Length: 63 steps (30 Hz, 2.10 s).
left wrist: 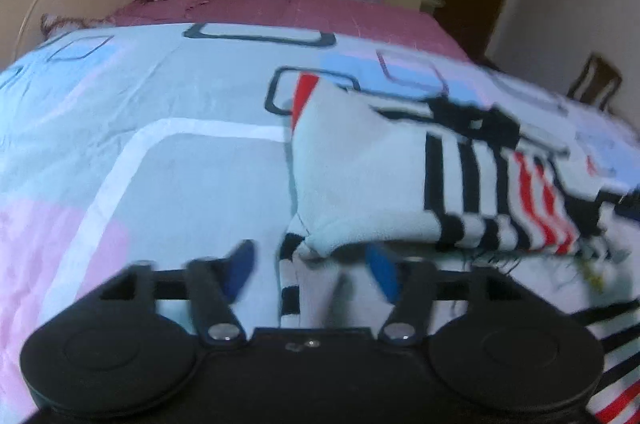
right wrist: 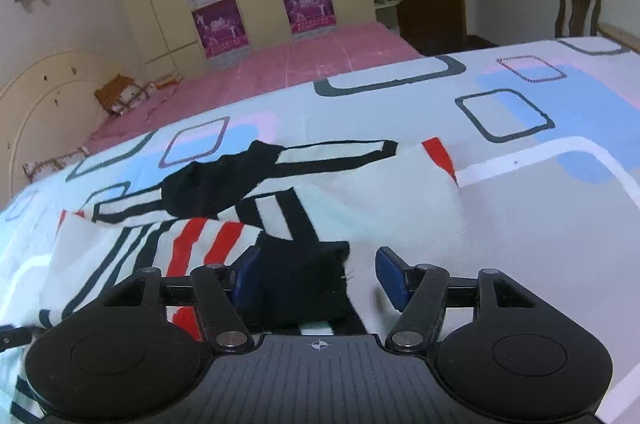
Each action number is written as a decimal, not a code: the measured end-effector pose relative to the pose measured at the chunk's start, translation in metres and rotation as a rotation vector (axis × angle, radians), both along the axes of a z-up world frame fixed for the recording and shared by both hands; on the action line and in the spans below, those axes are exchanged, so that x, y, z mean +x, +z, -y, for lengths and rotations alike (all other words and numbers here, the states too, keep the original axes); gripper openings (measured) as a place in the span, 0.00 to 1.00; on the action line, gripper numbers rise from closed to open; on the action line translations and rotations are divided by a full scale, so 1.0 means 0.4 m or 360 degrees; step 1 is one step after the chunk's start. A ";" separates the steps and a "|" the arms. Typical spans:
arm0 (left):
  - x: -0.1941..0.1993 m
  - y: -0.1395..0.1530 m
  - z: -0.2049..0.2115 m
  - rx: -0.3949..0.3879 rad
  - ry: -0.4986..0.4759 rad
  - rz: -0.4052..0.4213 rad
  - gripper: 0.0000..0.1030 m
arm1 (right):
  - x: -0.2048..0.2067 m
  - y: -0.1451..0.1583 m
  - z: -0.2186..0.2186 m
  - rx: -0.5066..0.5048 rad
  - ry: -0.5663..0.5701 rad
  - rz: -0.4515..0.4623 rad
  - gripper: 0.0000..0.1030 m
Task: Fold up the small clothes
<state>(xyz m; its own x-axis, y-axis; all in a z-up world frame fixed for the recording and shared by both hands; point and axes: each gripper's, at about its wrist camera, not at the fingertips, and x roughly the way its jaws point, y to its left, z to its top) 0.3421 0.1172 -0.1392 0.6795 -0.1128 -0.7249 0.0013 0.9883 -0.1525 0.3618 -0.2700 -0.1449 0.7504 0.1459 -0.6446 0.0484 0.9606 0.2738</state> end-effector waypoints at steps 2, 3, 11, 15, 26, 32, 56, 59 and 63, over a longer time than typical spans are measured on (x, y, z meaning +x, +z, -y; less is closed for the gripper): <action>0.008 0.013 -0.007 -0.0052 0.0013 0.0007 0.65 | 0.017 -0.009 -0.004 -0.0010 0.0020 -0.0030 0.60; 0.019 0.016 -0.007 -0.0068 0.0020 0.0011 0.65 | 0.025 -0.017 -0.007 -0.0009 0.0033 -0.0043 0.60; 0.200 -0.014 0.000 -0.0138 0.0100 0.0013 0.52 | 0.044 -0.058 -0.020 0.0021 0.0037 -0.0120 0.31; 0.290 -0.054 -0.005 -0.0199 0.0160 -0.0045 0.47 | 0.043 -0.046 -0.018 -0.0002 0.0059 -0.0080 0.18; 0.346 -0.098 -0.034 -0.0157 0.0325 0.0023 0.25 | 0.066 -0.081 -0.029 -0.0221 0.0094 -0.0075 0.12; 0.321 -0.056 -0.025 -0.0109 0.0334 0.0033 0.30 | 0.054 -0.033 -0.025 -0.0229 0.0047 0.0069 0.13; 0.152 -0.044 0.195 0.0056 -0.0085 -0.0046 0.36 | 0.073 -0.031 -0.151 -0.0213 0.0297 0.0002 0.15; 0.144 -0.068 0.197 0.0127 -0.0107 -0.0037 0.38 | 0.083 -0.069 -0.160 -0.0321 0.0342 -0.0104 0.16; 0.138 -0.070 0.193 0.0158 -0.0119 -0.0027 0.38 | 0.071 -0.074 -0.142 -0.0432 0.0318 -0.0081 0.50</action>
<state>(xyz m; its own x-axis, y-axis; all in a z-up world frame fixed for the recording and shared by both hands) 0.3974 0.0401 -0.1673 0.6594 -0.0897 -0.7464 0.0735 0.9958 -0.0547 0.3903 -0.2133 -0.1745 0.6900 0.1047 -0.7162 -0.1413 0.9899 0.0086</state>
